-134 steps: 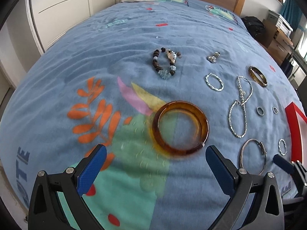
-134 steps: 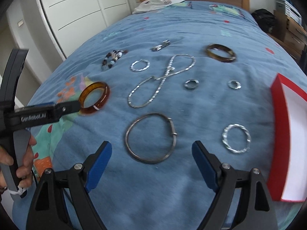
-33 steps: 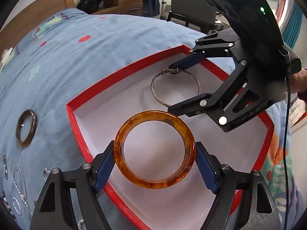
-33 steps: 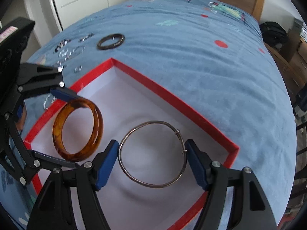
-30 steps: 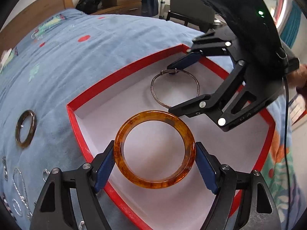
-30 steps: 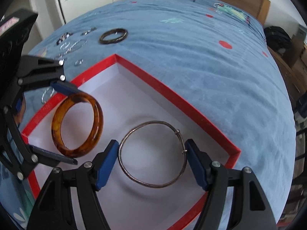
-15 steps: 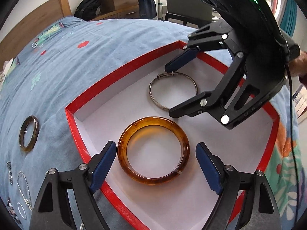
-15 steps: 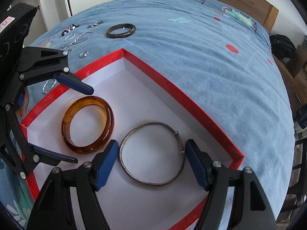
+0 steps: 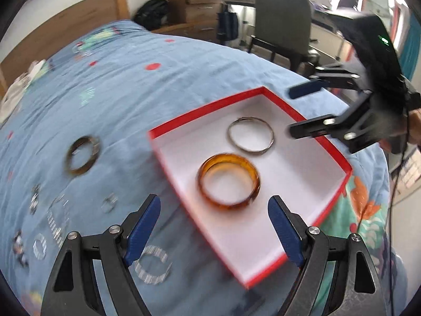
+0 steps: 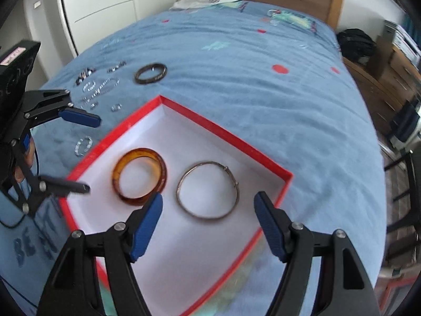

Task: Organize jewelry
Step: 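Withdraw both tools from the box back toward the jewelry, then grasp the silver bead necklace with the left tool while the right tool grasps the twisted hoop, then lift the necklace and twisted hoop and carry both toward the red box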

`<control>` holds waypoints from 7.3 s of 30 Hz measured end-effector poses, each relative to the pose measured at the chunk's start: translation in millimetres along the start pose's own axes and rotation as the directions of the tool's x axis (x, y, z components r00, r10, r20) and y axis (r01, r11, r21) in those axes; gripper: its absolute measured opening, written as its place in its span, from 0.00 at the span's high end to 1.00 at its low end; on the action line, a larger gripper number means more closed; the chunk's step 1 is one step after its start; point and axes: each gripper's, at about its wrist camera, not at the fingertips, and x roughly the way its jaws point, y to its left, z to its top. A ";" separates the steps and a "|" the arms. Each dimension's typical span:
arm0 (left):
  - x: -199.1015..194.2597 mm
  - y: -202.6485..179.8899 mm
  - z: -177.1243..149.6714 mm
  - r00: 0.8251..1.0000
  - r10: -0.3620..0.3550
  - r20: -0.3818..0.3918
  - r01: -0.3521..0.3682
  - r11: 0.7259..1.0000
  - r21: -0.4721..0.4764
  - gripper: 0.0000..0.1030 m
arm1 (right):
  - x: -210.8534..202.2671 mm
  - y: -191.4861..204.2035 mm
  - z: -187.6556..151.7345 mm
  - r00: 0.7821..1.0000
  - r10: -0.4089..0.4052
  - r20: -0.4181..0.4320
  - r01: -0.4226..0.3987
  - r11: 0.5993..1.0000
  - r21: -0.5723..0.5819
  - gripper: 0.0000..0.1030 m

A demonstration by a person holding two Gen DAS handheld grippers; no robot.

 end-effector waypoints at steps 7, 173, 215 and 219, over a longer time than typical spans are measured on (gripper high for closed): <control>-84.5 35.3 -61.1 0.992 0.127 0.008 -0.124 0.980 -0.158 0.19 | -55.4 41.0 -18.0 0.999 -0.028 0.028 0.026 0.997 0.073 0.31; -69.6 187.1 -129.3 0.962 0.269 0.048 -0.204 0.824 -0.528 0.95 | 136.0 229.3 49.8 0.997 0.070 -0.014 -0.062 0.947 0.314 0.94; -154.3 12.3 29.5 0.939 0.090 0.333 0.014 0.955 -0.297 0.96 | -103.0 100.7 -0.4 0.952 -0.080 0.296 -0.053 0.908 0.416 0.95; -119.8 -7.8 36.7 0.955 0.061 0.290 0.026 0.957 -0.289 0.96 | -102.8 78.9 -15.3 0.956 -0.080 0.283 -0.055 0.896 0.440 0.95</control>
